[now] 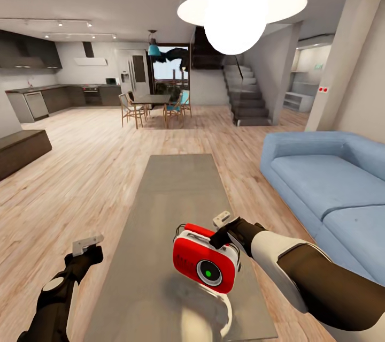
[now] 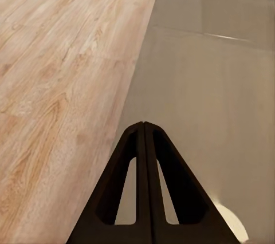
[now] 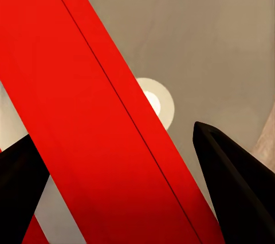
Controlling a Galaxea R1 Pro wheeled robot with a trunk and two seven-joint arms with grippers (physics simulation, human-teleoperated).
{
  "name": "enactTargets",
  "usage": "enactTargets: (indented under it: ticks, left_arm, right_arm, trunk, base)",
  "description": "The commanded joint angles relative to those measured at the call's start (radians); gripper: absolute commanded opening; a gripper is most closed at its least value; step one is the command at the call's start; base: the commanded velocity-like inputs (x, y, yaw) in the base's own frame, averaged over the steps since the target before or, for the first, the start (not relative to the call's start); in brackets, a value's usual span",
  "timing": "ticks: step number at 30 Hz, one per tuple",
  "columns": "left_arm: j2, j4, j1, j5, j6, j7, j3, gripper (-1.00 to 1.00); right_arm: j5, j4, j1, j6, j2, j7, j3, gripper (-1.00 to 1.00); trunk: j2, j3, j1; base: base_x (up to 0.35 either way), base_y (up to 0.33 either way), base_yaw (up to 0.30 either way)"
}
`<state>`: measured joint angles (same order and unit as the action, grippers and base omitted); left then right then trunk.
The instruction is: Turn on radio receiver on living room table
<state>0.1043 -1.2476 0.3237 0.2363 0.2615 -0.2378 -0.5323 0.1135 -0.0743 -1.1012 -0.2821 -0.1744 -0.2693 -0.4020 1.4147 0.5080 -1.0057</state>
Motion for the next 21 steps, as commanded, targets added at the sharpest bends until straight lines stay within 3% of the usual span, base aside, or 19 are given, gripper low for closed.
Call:
enactTargets:
  ticks: [1, 5, 13, 21]
  left_arm:
    - [0.000, 0.000, 0.000, 0.000, 0.000, 0.000, 0.000, -1.00]
    - [0.001, 0.000, 0.000, 0.000, -0.002, 0.000, 0.001, -1.00]
    - [0.002, -0.001, 0.000, 0.000, -0.005, -0.003, 0.001, -1.00]
    - [0.002, 0.000, 0.000, 0.000, -0.004, -0.002, 0.002, -1.00]
  right_arm:
    - [-0.003, 0.001, 0.000, 0.000, 0.000, -0.001, 0.006, -1.00]
    - [-0.003, 0.001, 0.000, 0.000, 0.000, -0.001, 0.006, -1.00]
    - [-0.003, 0.001, 0.000, 0.004, 0.000, -0.002, 0.006, -1.00]
    - [-0.003, 0.001, 0.000, 0.002, 0.000, -0.002, 0.006, -1.00]
  trunk:
    - [0.007, 0.003, -0.004]
    - [0.035, 0.016, -0.019]
    - [0.035, 0.016, -0.019]
    - [0.091, 0.041, -0.050]
  base:
    - [0.000, 0.000, 0.000]
    - [0.000, 0.000, 0.000]
    - [0.000, 0.000, 0.000]
    - [0.000, 0.000, 0.000]
